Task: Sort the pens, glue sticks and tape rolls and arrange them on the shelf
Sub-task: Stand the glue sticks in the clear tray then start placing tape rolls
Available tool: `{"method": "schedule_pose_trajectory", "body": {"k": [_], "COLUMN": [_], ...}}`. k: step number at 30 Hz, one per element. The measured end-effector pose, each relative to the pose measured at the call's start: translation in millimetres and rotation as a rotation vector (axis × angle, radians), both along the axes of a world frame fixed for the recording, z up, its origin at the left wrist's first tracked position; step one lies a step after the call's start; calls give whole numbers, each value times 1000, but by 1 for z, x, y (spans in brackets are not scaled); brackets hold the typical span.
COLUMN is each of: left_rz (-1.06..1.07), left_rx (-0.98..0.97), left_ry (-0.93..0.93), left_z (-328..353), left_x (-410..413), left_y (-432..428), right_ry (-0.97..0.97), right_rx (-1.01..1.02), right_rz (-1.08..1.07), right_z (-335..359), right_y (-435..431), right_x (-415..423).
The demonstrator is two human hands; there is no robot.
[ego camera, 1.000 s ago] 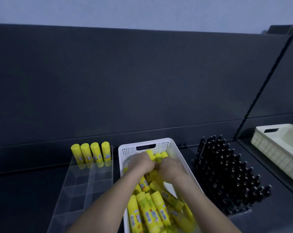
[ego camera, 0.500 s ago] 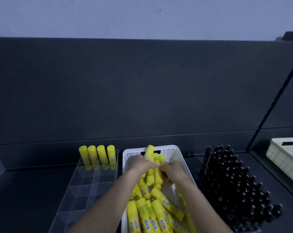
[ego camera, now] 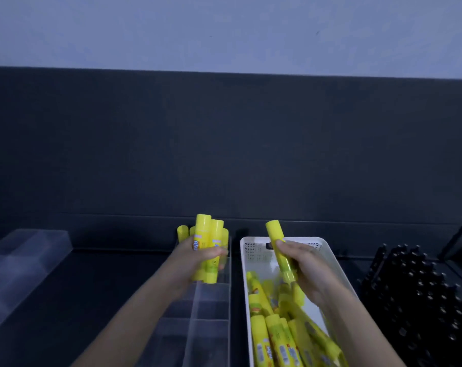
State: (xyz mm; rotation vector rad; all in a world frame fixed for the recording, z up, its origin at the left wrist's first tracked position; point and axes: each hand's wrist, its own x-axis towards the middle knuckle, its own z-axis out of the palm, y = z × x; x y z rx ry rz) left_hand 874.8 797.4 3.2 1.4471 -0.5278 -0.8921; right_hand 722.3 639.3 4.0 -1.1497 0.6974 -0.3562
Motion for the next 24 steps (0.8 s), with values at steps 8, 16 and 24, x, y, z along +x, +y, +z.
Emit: {"method": "schedule_pose_trajectory", "body": {"k": [8,16,24], "left_rz": [163,188,147], "left_rx": [-40,32,23], "left_ry": [-10,-12,-9], "left_z": [-13,-30,-44], "left_x": [47,75,87], "left_y": [80,119,129], "right_ry": [-29,111,447], "right_rx": [-308,-729,-1132], "right_rz": [122,130,204], "right_z": [4,-12,-48], "right_y": [59,95,113], "right_x": [67,124,151]}}
